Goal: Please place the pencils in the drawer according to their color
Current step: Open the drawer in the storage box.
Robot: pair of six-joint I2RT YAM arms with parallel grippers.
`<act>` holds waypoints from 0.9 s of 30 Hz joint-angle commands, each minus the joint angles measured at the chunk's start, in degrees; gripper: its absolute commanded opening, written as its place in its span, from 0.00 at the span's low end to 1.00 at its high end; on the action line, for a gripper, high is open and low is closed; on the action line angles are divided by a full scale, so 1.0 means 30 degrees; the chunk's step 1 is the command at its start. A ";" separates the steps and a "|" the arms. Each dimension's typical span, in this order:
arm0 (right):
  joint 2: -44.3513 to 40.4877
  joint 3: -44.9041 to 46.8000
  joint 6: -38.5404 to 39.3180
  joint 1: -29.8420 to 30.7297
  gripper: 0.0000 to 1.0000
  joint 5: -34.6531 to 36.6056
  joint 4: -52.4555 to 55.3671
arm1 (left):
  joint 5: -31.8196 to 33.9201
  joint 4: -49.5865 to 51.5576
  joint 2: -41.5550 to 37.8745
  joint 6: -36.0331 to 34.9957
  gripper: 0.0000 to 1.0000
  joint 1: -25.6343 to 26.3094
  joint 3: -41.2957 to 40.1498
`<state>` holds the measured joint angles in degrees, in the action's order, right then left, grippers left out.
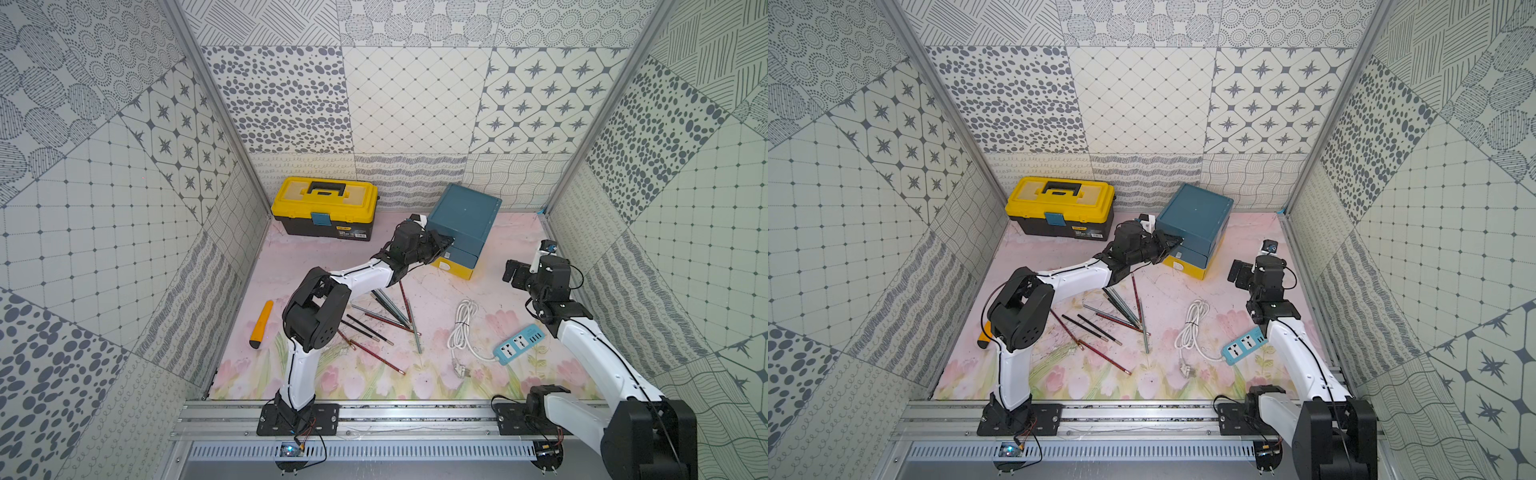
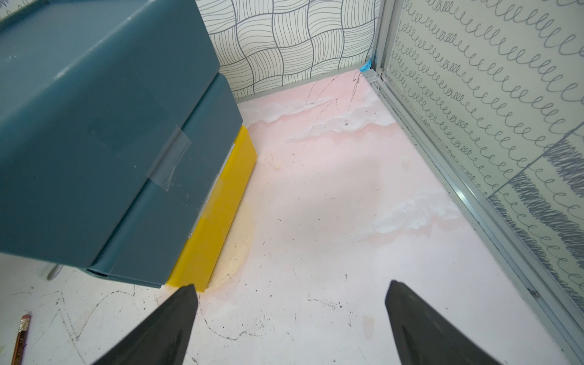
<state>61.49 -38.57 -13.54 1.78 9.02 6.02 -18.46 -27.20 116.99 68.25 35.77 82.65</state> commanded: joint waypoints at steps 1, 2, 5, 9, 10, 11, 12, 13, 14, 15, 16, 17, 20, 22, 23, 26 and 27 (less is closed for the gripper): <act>-0.0074 -0.0926 -0.0174 -0.0037 0.99 0.0084 -0.0124 | -0.0305 -0.0161 -0.0912 -0.0915 0.00 -0.0071 -0.0763; -0.0067 -0.0983 -0.0202 -0.0033 0.99 0.0107 -0.0046 | -0.0318 -0.0187 -0.1165 -0.0973 0.00 -0.0074 -0.1045; -0.0071 -0.1178 -0.0334 -0.0007 0.99 0.0017 0.0157 | -0.0296 -0.0251 -0.2036 -0.1237 0.00 -0.0081 -0.2192; -0.0063 -0.1677 -0.0553 0.0094 0.99 -0.0034 0.0705 | -0.0333 -0.0191 -0.3370 -0.1678 0.00 -0.0084 -0.3774; -0.0051 -0.1800 -0.0596 0.0151 0.99 -0.0030 0.0818 | -0.0349 -0.0249 -0.3685 -0.1714 0.00 -0.0087 -0.4223; -0.0026 -0.1941 -0.0628 0.0193 0.99 -0.0039 0.1022 | -0.0379 -0.0299 -0.3989 -0.1766 0.00 -0.0083 -0.4628; -0.0051 -0.2180 -0.0701 0.0281 0.99 0.0087 0.1309 | -0.0371 -0.0359 -0.4287 -0.1844 0.00 -0.0070 -0.5060; -0.0077 -0.2407 -0.0767 0.0328 0.99 0.0122 0.1577 | -0.0422 -0.0416 -0.4610 -0.1929 0.00 -0.0087 -0.5464; -0.0106 -0.2540 -0.0786 0.0397 0.99 0.0150 0.1786 | -0.0499 -0.0460 -0.4853 -0.2049 0.00 -0.0072 -0.5760; -0.0149 -0.2689 -0.0876 0.0495 0.99 0.0286 0.1977 | -0.0526 -0.0427 -0.5157 -0.2244 0.00 -0.0059 -0.6093; -0.0212 -0.2802 -0.0906 0.0584 0.99 0.0333 0.2153 | -0.0560 -0.0339 -0.5446 -0.2452 0.00 -0.0087 -0.6399; -0.0275 -0.2896 -0.0942 0.0655 0.99 0.0409 0.2246 | -0.0609 -0.0385 -0.5697 -0.2616 0.00 -0.0086 -0.6702; -0.0397 -0.3209 -0.1096 0.0854 0.99 0.0650 0.2670 | -0.0705 -0.0421 -0.6490 -0.3022 0.00 -0.0058 -0.7611; -0.0410 -0.3386 -0.1141 0.0944 0.99 0.0756 0.2914 | -0.0690 -0.0493 -0.6998 -0.3243 0.00 -0.0086 -0.8245; -0.0398 -0.3486 -0.1145 0.0958 0.99 0.0805 0.3018 | -0.0676 -0.0462 -0.7195 -0.3344 0.00 -0.0080 -0.8467; -0.0283 -0.3775 -0.1176 0.1039 0.99 0.0778 0.3293 | -0.0589 -0.0480 -0.7733 -0.3499 0.00 -0.0085 -0.9125; -0.0253 -0.3848 -0.1174 0.1074 0.99 0.0763 0.3395 | -0.0587 -0.0484 -0.7898 -0.3542 0.00 -0.0074 -0.9310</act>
<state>61.41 -48.03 -16.34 4.56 10.57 15.99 -19.79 -27.49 95.77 61.49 35.77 57.01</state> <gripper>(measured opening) 0.989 0.072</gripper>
